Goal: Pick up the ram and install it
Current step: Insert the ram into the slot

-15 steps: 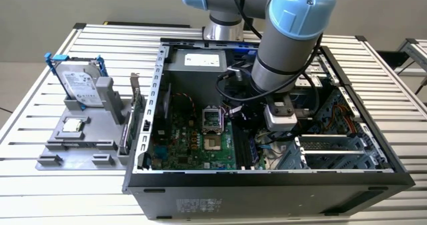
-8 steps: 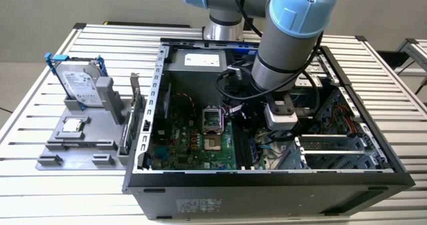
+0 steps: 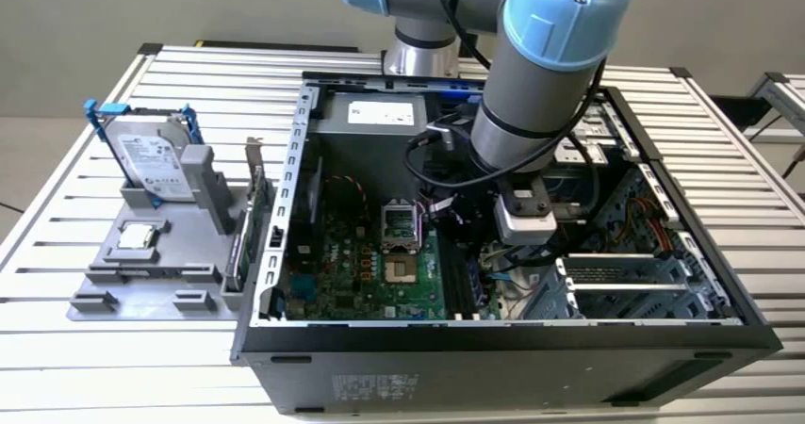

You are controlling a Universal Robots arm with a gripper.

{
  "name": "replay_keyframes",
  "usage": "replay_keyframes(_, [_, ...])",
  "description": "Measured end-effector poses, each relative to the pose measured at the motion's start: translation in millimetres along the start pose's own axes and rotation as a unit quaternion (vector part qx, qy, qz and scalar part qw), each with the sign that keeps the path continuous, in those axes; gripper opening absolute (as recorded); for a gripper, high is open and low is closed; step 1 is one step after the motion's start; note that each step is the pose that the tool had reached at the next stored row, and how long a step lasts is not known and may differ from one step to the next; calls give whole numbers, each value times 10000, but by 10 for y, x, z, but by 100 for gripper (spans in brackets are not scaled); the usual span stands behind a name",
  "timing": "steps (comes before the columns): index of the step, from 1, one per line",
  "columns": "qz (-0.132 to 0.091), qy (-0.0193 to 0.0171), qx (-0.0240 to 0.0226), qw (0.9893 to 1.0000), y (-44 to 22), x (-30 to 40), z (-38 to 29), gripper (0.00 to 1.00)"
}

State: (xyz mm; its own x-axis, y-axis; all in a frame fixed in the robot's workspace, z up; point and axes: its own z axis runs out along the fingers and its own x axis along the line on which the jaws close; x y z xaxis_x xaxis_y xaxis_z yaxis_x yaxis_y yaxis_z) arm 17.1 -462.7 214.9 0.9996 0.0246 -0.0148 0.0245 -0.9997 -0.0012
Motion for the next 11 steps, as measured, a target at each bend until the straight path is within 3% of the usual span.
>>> replay_keyframes(11, [78,0,1,10000,0,-9,10,0])
